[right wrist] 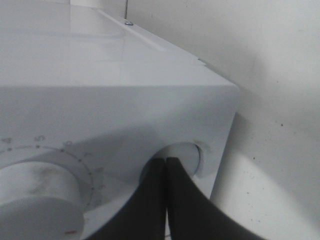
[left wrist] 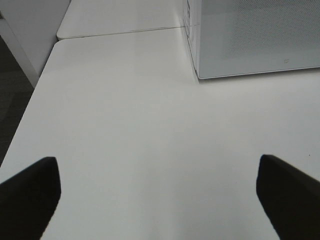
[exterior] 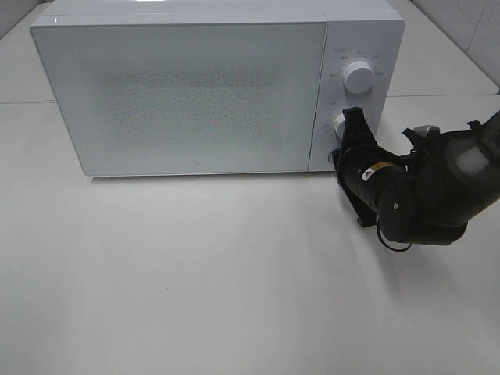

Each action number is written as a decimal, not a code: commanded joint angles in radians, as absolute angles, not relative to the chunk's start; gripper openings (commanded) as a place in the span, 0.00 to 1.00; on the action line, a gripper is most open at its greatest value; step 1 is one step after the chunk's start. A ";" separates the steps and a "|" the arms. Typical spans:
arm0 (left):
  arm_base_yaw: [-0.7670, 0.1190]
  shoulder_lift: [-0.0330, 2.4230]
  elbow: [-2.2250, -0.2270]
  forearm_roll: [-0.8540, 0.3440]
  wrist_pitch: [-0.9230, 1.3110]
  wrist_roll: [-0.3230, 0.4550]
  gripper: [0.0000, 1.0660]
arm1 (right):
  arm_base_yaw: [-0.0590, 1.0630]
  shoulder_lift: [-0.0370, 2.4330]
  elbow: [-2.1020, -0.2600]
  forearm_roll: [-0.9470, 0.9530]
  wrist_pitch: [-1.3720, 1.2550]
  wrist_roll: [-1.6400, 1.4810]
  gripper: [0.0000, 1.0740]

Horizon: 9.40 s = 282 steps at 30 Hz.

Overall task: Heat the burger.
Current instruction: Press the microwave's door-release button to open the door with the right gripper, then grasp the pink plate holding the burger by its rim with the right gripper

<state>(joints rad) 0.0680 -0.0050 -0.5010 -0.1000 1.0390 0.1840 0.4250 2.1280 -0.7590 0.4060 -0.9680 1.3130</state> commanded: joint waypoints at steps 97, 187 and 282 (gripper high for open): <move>0.068 -0.026 -0.498 -0.106 1.036 0.181 0.95 | 0.446 1.686 -0.434 0.391 -0.642 0.752 0.00; 0.068 -0.026 -0.498 -0.106 1.036 0.181 0.95 | 0.585 2.092 -1.661 0.170 0.836 -1.421 0.72; 0.068 -0.026 -0.498 -0.106 1.036 0.181 0.95 | 0.604 2.485 -2.223 0.066 0.769 -1.082 0.71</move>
